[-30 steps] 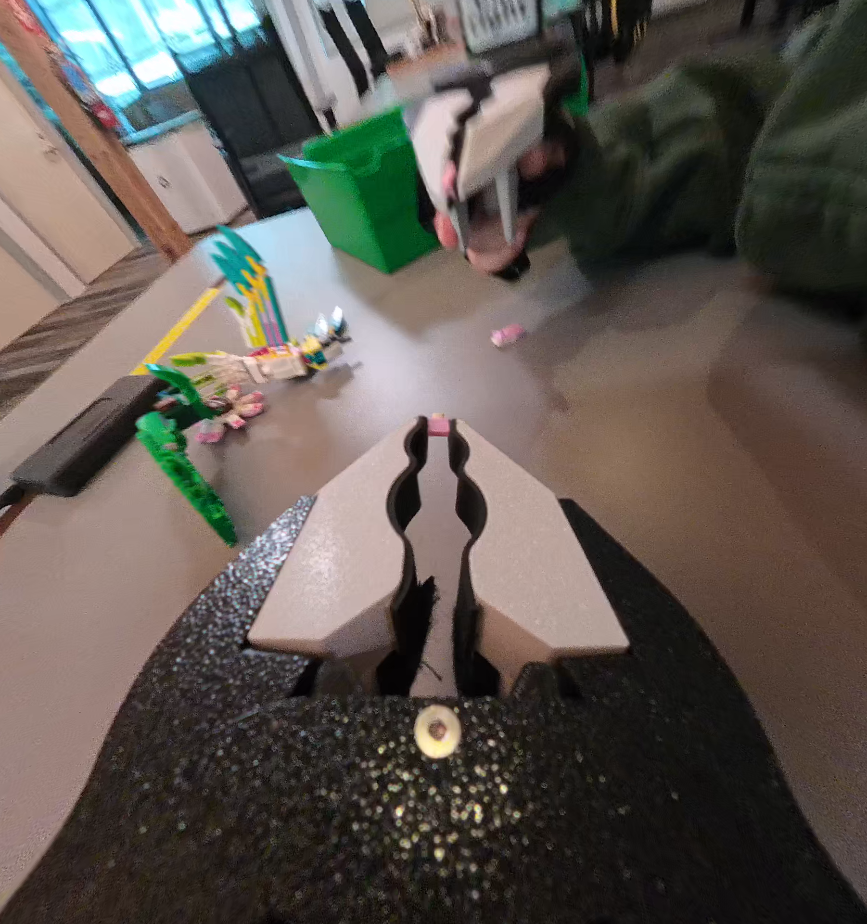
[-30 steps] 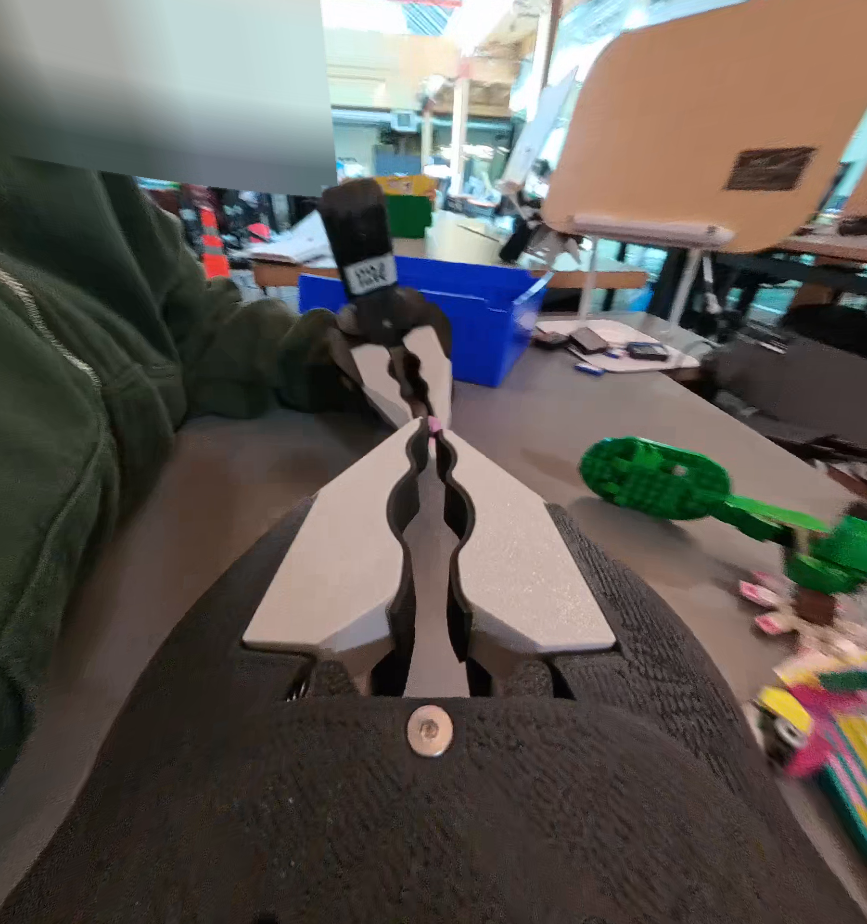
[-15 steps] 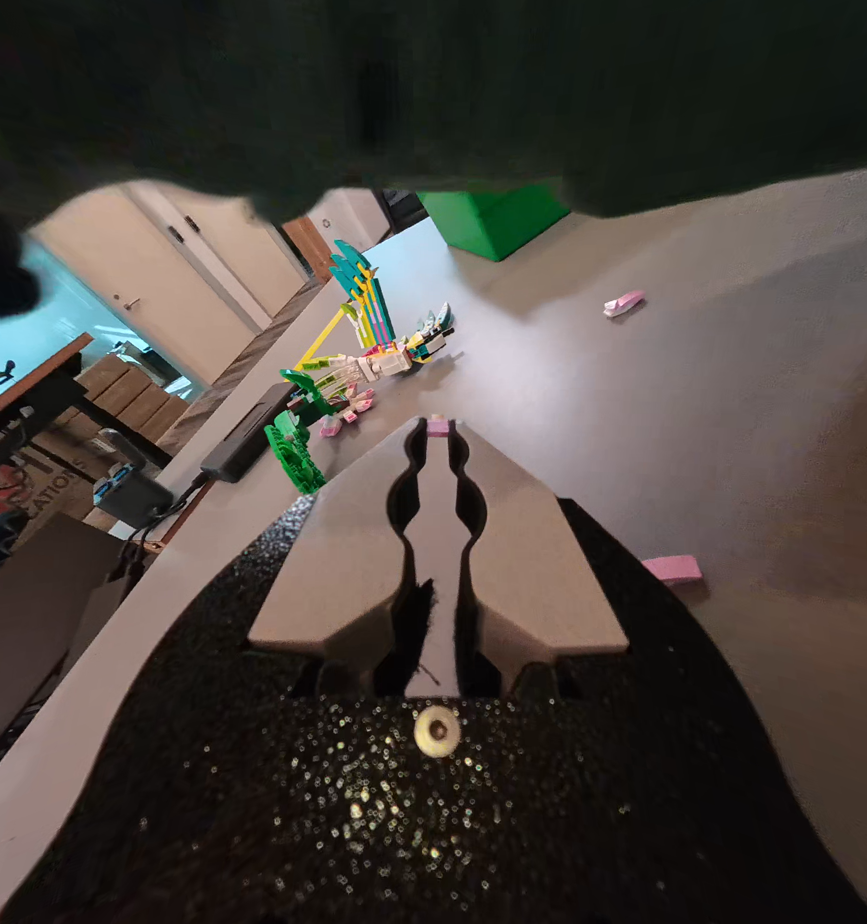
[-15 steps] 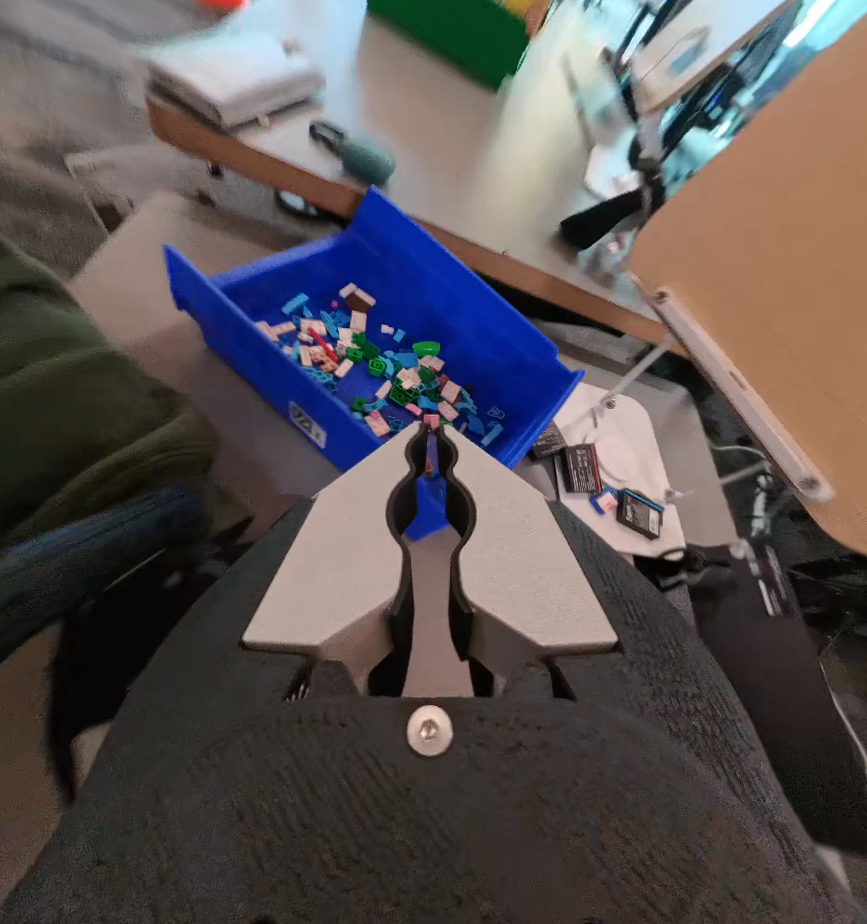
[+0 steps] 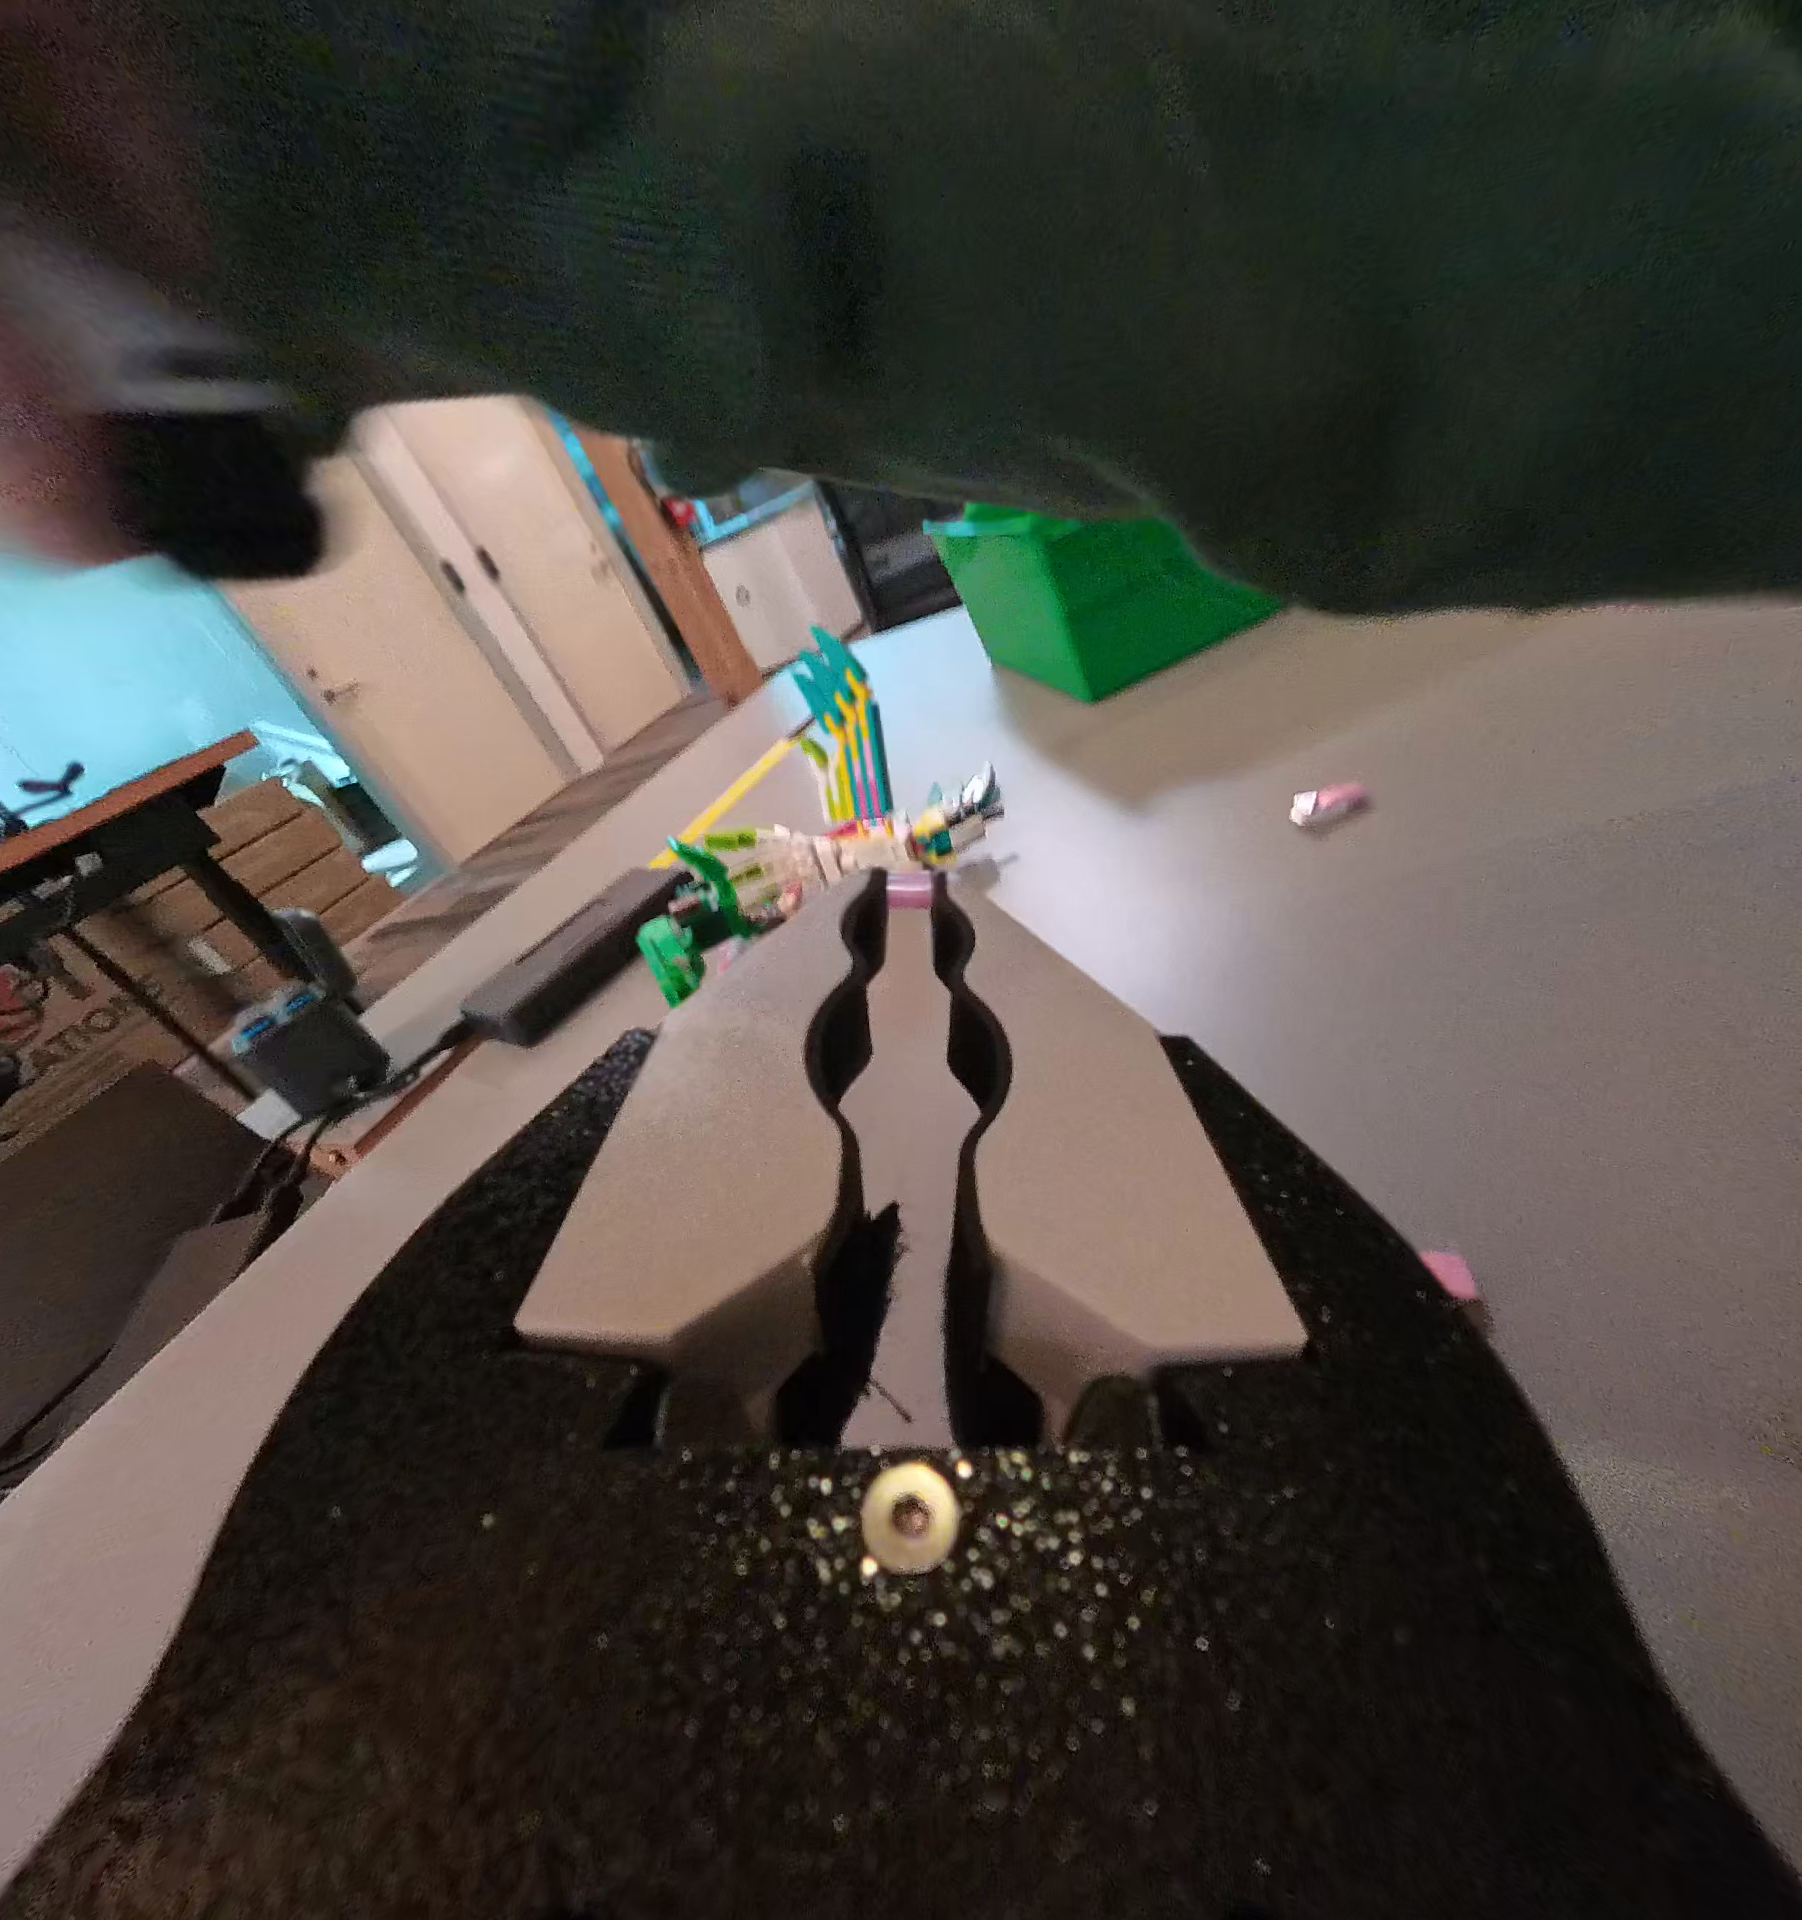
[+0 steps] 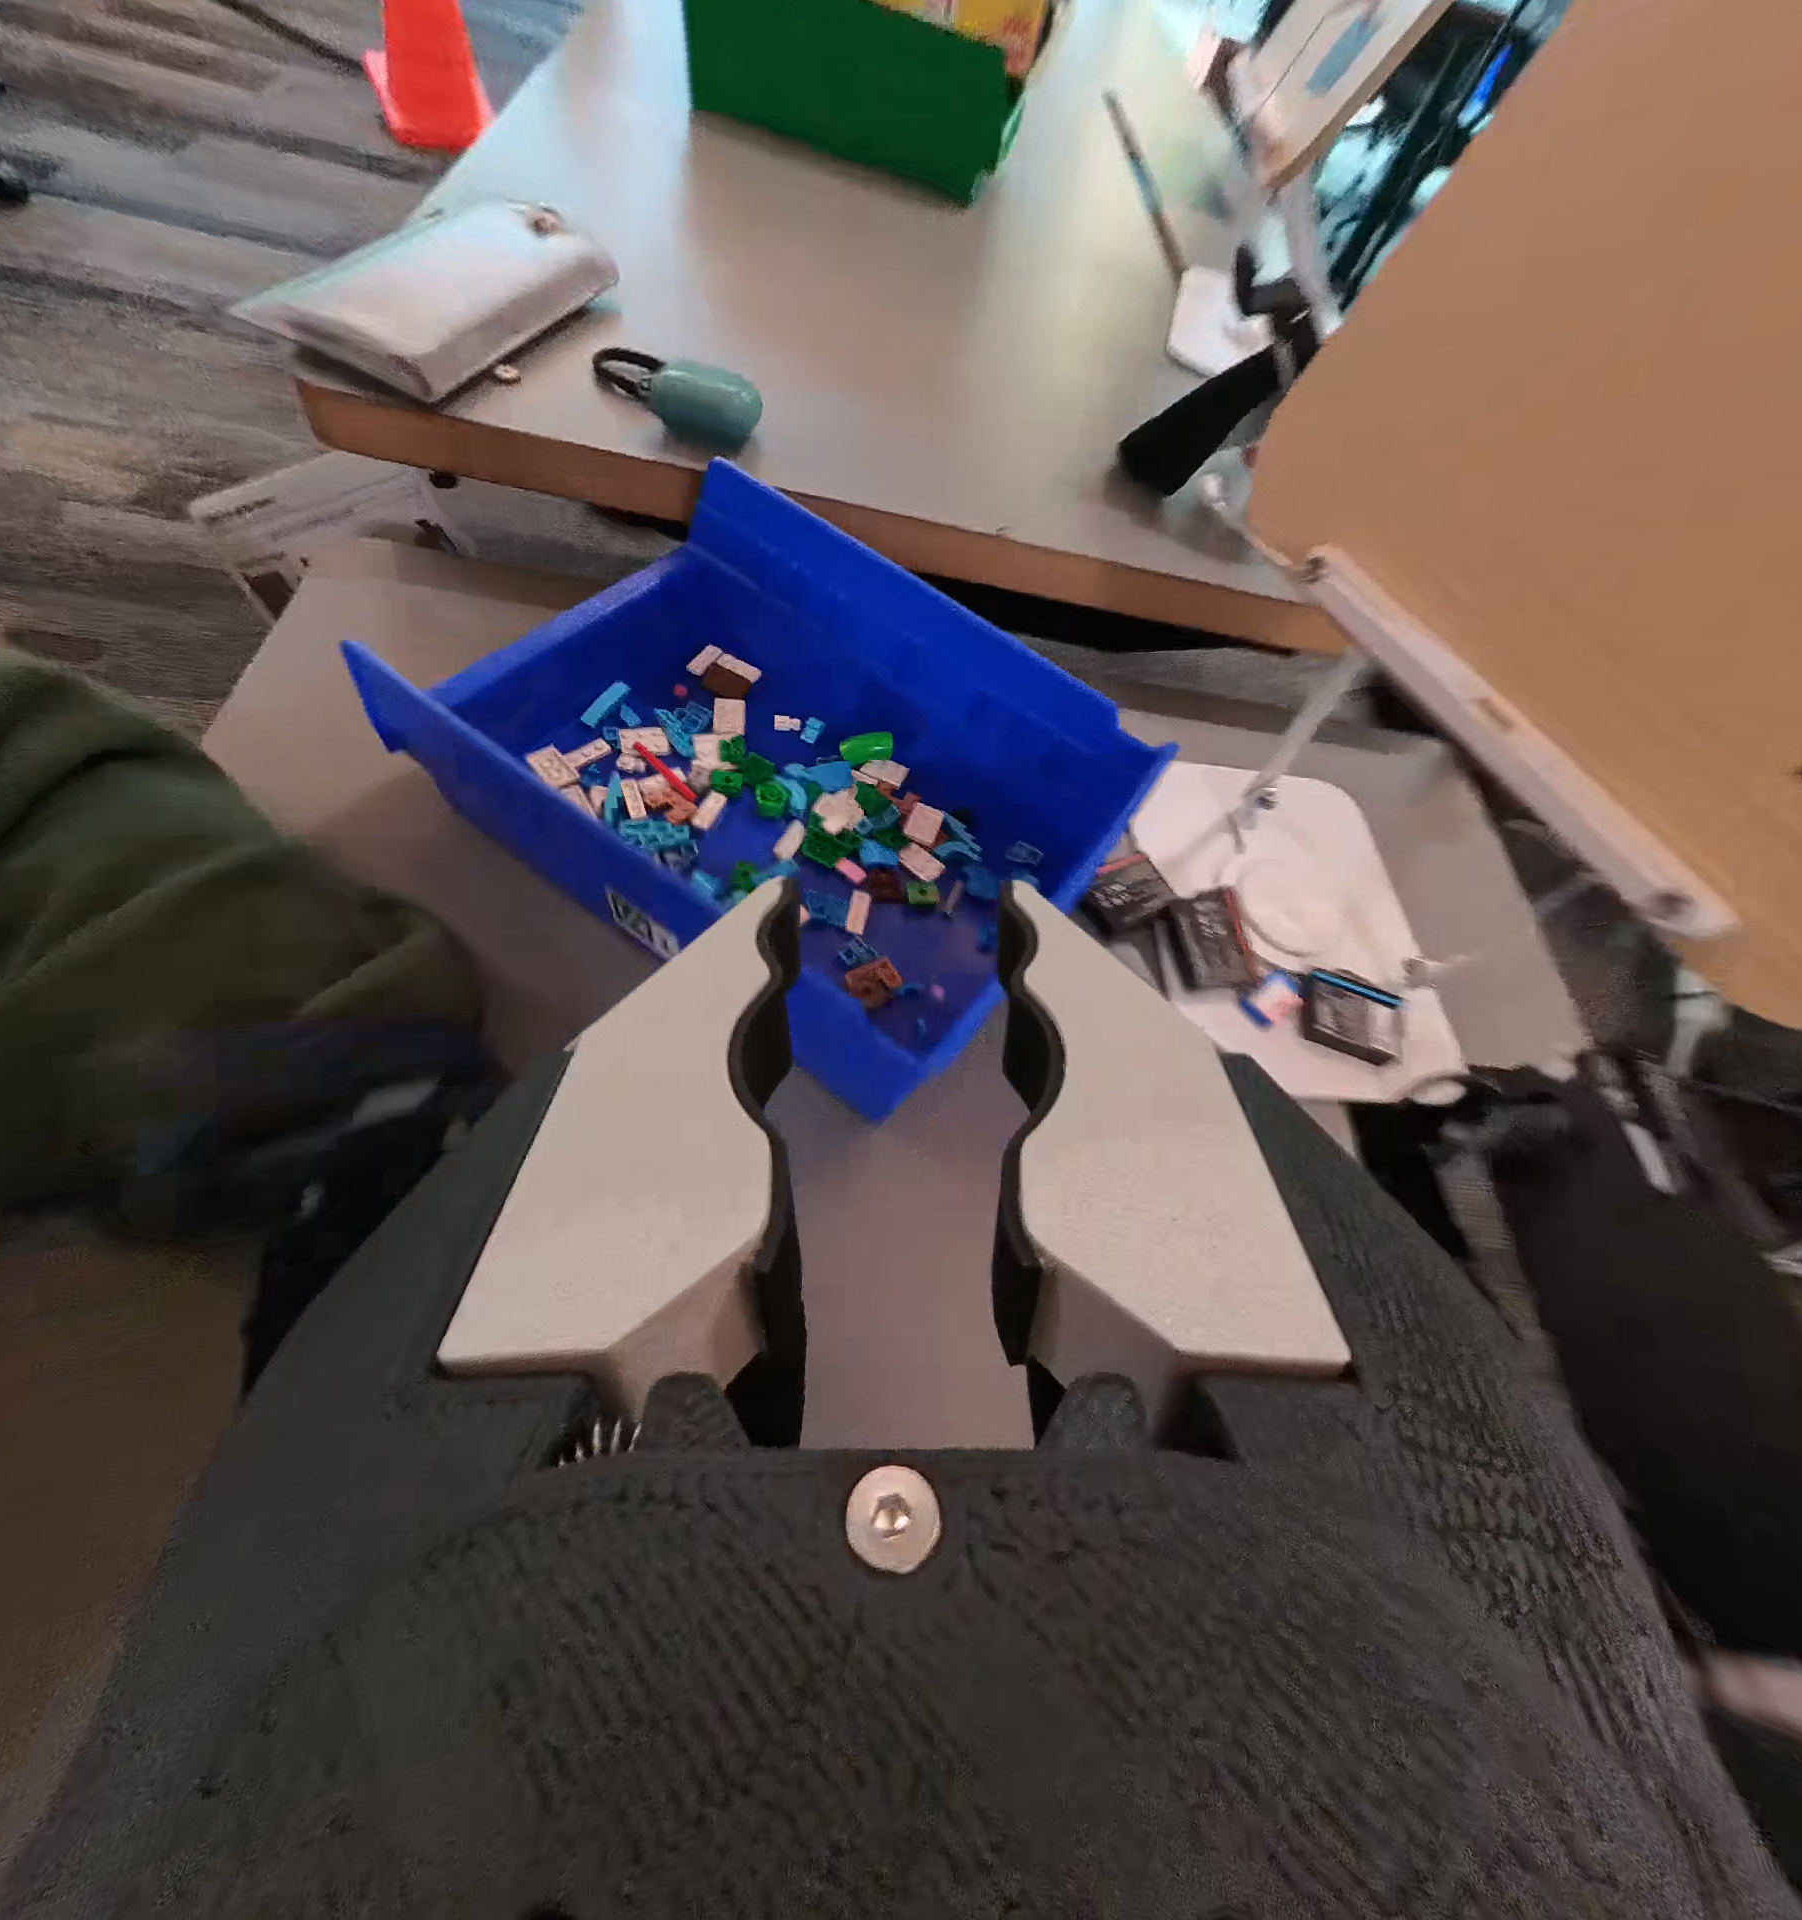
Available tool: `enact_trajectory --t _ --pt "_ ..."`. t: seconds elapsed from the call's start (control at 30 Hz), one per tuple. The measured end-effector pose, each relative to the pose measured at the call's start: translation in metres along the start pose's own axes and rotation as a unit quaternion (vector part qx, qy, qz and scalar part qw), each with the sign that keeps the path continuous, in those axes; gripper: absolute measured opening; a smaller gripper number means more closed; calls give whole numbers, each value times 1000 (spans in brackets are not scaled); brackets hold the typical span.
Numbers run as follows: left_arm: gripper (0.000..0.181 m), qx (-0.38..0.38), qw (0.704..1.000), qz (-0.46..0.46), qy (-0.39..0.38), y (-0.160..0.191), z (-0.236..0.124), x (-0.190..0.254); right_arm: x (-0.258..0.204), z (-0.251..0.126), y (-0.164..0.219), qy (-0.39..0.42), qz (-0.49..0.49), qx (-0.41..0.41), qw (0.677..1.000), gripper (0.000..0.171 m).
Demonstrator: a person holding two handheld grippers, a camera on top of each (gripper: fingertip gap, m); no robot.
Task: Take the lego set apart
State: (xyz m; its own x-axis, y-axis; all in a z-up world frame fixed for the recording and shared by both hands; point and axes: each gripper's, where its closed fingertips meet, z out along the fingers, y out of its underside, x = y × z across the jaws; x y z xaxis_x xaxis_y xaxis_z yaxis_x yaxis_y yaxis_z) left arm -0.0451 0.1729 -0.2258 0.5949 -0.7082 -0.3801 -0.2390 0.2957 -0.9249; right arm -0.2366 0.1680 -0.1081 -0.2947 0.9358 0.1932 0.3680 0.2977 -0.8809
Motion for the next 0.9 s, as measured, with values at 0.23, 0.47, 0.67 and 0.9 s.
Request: enact_trajectory --t 0.23,0.47,0.67,0.9 --pt "6 90 983 -139 74 -25 -8 4 -56 -118 100 58 8 -49 997 30" --pt "6 130 947 -237 175 -40 -13 19 -107 -132 150 24 114 15 993 17" --pt "6 146 960 -172 166 -46 -15 25 -108 -137 140 -11 231 120 965 16" --pt "6 159 977 -51 134 -55 -17 33 -120 -145 133 -174 442 222 851 0"
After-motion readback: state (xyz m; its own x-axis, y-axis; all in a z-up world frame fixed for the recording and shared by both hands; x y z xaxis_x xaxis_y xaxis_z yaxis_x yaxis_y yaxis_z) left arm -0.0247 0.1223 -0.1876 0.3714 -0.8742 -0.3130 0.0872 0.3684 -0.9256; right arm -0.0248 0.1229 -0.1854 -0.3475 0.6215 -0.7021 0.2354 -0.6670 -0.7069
